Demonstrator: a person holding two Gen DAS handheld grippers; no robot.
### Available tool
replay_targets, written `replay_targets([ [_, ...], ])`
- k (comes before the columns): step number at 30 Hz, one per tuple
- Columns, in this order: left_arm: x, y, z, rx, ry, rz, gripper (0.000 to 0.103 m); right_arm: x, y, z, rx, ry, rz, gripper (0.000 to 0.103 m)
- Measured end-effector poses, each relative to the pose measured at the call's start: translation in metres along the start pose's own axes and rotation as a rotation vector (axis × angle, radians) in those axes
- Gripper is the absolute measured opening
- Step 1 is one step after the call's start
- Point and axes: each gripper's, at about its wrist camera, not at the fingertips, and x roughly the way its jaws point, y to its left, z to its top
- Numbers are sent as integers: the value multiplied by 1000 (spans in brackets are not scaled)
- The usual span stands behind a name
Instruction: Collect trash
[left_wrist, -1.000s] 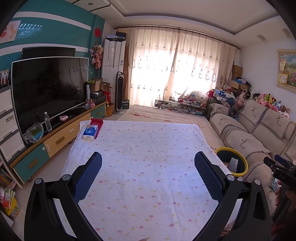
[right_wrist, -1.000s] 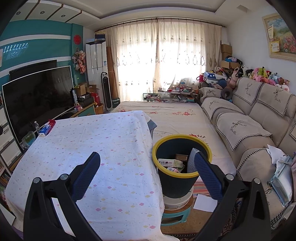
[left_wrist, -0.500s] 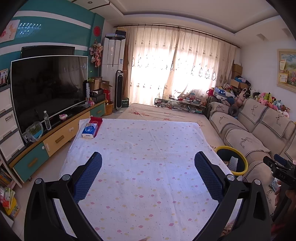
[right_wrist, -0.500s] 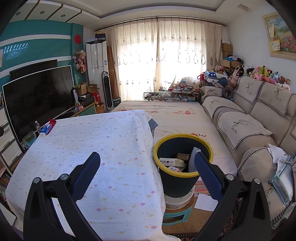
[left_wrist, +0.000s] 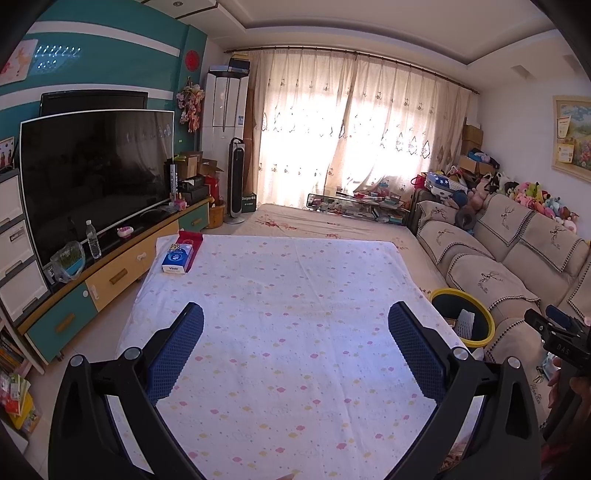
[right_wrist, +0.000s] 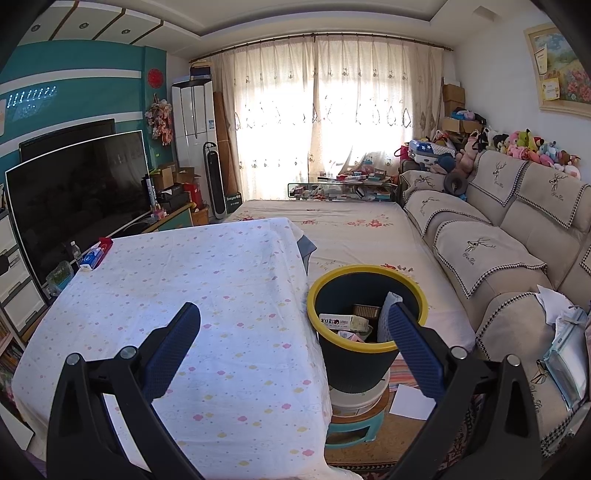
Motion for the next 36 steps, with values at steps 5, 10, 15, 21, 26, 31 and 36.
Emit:
replay_targets([
  [5, 1, 0, 0, 1, 2, 2, 98, 0, 0, 0, 1, 1, 1, 96],
  [10, 2, -1, 1, 1, 4, 6, 98, 0, 1, 0, 2, 3, 1, 97],
  [15, 4, -1, -2, -1, 11, 10, 98, 2, 3, -2, 1, 7, 4, 96],
  [21, 6, -1, -4, 1, 17, 12, 98, 3, 5, -3, 0, 12, 8, 96],
  [26, 9, -1, -4, 0, 27, 10, 98, 2, 4, -3, 1, 14, 9, 96],
  [31, 9, 3, -3, -13, 0, 3, 98, 2, 4, -3, 2, 15, 10, 96],
  [36, 24, 8, -4, -36, 51, -24, 98, 10, 9, -3, -1, 31, 39, 97],
])
